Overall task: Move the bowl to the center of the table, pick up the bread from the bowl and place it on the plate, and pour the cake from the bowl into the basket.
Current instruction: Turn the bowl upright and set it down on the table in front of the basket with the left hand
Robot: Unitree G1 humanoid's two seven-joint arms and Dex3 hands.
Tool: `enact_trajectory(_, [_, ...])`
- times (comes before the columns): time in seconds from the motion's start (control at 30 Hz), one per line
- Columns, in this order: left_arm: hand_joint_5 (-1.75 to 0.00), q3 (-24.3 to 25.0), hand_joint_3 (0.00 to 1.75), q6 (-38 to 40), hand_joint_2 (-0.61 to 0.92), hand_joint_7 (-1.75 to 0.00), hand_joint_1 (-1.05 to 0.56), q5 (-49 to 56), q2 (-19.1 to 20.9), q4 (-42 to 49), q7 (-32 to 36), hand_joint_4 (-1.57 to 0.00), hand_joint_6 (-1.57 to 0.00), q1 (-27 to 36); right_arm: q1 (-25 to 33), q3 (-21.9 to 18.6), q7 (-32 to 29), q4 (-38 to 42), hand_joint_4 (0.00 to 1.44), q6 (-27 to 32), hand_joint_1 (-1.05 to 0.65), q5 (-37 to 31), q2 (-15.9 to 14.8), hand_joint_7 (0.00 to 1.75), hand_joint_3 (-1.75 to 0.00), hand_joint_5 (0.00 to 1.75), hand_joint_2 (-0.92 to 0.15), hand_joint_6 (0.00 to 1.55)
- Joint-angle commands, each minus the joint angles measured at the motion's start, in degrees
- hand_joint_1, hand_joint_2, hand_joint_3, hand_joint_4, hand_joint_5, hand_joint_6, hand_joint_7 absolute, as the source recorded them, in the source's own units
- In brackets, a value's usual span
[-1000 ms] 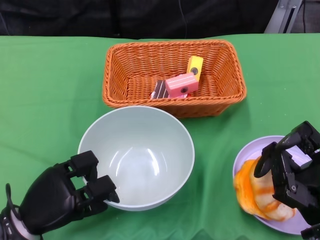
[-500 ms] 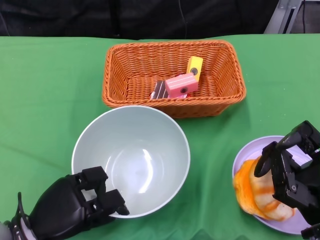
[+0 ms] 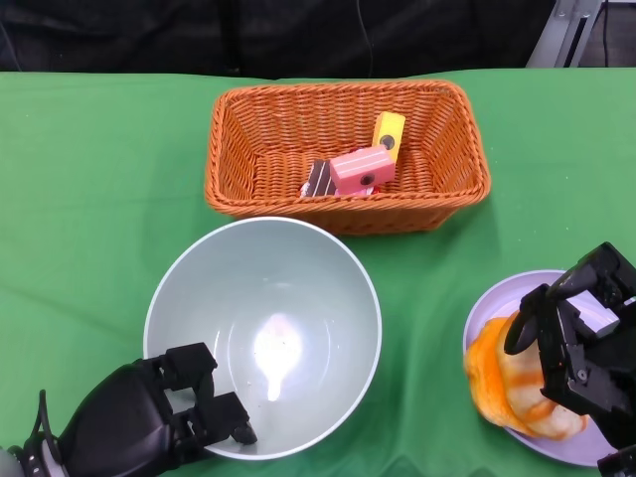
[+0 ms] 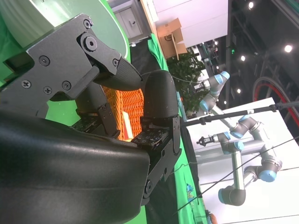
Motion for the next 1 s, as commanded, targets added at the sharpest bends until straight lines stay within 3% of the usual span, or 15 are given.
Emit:
enact_trajectory(0.03, [-1.34, -0.9, 0.14, -0.5, 0.92, -0.97, -0.19, -0.6, 0.6, 0.8, 4.5, -0.64, -0.64, -0.4, 0.1, -0.2, -0.1, 0.4, 0.77, -0.6, -0.2, 0.2, -0.2, 1.58, -1.27, 1.75, -0.46, 0.58])
enact_trajectory(0.07, [-0.9, -1.2, 0.16, -1.2, 0.92, -0.58, -0.33, -0.6, 0.8, 1.2, 3.9, -0.64, -0.65, -0.7, 0.1, -0.1, -0.1, 0.6, 0.78, -0.6, -0.21, 0.2, -0.1, 1.58, -1.27, 1.75, -0.45, 0.58])
enact_trajectory(0.13, [-0.47, -1.2, 0.18, -2.4, 0.92, -0.2, -0.44, -1.3, 1.2, 1.6, 2.4, -0.67, -0.7, -0.9, -0.2, -0.1, 0.5, 1.2, 0.78, -1.0, -0.22, 0.5, 0.0, 1.59, -1.27, 1.75, -0.45, 0.58])
enact_trajectory(0.17, [-0.32, -1.0, 0.19, -2.4, 0.92, -0.09, -0.51, -1.7, 1.3, 1.6, 1.9, -0.63, -0.67, -0.9, -0.2, -0.1, 0.7, 1.4, 0.77, -1.1, -0.22, 0.6, -0.1, 1.59, -1.27, 1.75, -0.45, 0.57])
enact_trajectory(0.27, [-0.15, -0.8, 0.21, -1.4, 0.92, -0.01, -0.61, -2.7, 1.4, 1.6, 1.2, -0.53, -0.56, -0.5, -0.2, -0.1, 1.0, 1.4, 0.76, -0.8, -0.22, 0.7, -0.2, 1.58, -1.27, 1.75, -0.46, 0.57])
enact_trajectory(0.4, [-0.05, -0.6, 0.24, -0.5, 0.92, 0.0, -0.69, -3.7, 1.5, 1.5, 0.4, -0.42, -0.45, -0.2, -0.1, -0.1, 1.2, 1.3, 0.76, -0.8, -0.22, 0.7, -0.2, 1.58, -1.26, 1.75, -0.46, 0.56])
enact_trajectory(1.0, [0.0, -0.5, 0.26, -0.6, 0.92, 0.0, -0.81, -6.0, 1.5, 1.5, -0.9, -0.35, -0.37, -0.1, -0.3, -0.4, 1.6, 1.7, 0.76, -0.8, -0.2, 0.9, -0.5, 1.59, -1.28, 1.75, -0.48, 0.56])
